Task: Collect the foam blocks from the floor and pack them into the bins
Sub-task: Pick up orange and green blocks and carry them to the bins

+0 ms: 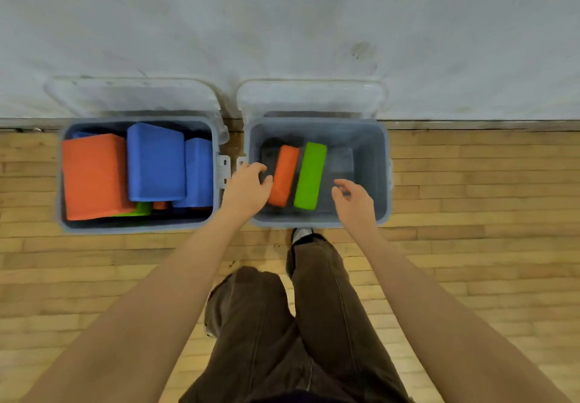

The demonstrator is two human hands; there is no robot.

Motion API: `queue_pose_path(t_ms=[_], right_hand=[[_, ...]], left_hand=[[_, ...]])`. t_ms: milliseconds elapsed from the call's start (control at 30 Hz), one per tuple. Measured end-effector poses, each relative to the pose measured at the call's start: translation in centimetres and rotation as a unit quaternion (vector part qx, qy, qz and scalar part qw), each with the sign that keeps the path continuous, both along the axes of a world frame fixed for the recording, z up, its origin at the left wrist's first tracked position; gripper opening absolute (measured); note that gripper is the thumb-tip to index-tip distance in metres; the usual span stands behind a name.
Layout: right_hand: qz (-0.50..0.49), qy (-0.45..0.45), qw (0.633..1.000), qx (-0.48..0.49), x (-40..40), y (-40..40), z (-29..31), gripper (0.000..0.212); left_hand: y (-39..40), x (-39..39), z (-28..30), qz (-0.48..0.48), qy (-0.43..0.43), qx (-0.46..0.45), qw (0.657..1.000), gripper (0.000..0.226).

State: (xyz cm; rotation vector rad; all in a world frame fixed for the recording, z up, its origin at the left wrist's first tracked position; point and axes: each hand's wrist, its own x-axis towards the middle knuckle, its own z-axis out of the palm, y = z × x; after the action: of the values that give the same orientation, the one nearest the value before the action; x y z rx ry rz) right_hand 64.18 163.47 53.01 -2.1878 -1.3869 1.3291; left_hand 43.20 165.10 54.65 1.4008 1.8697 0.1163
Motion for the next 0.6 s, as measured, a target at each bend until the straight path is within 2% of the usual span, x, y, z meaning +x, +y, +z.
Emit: queue_pose_path(t_ms=[133, 300, 433, 600], right_hand=[[-0.036, -0.002, 0.999, -0.038, -0.5, -4.7, 3.2, 0.028], [-0.150, 0.001, 0.987, -0.061, -3.4, -12.7, 4.0, 0.020], [-0.269, 0.019, 0.959, -0.082, -7.6, -19.9, 3.6, 0.024], [-0.411, 0.052, 0.906, -0.089, -12.9, -30.0, 4.4, 0.018]], left_hand=[[-3.3, -2.5, 4.0, 0.026, -0.062, -0.053, 0.996, 0.034], [-9.0, -7.0, 4.1, 0.000, -0.068, -0.110, 0.992, 0.030], [-13.3, -11.0, 4.1, -0.085, -0.029, -0.134, 0.987, 0.028], [-17.2, -14.7, 5.0, -0.205, 0.010, -0.150, 0.967, 0.016]])
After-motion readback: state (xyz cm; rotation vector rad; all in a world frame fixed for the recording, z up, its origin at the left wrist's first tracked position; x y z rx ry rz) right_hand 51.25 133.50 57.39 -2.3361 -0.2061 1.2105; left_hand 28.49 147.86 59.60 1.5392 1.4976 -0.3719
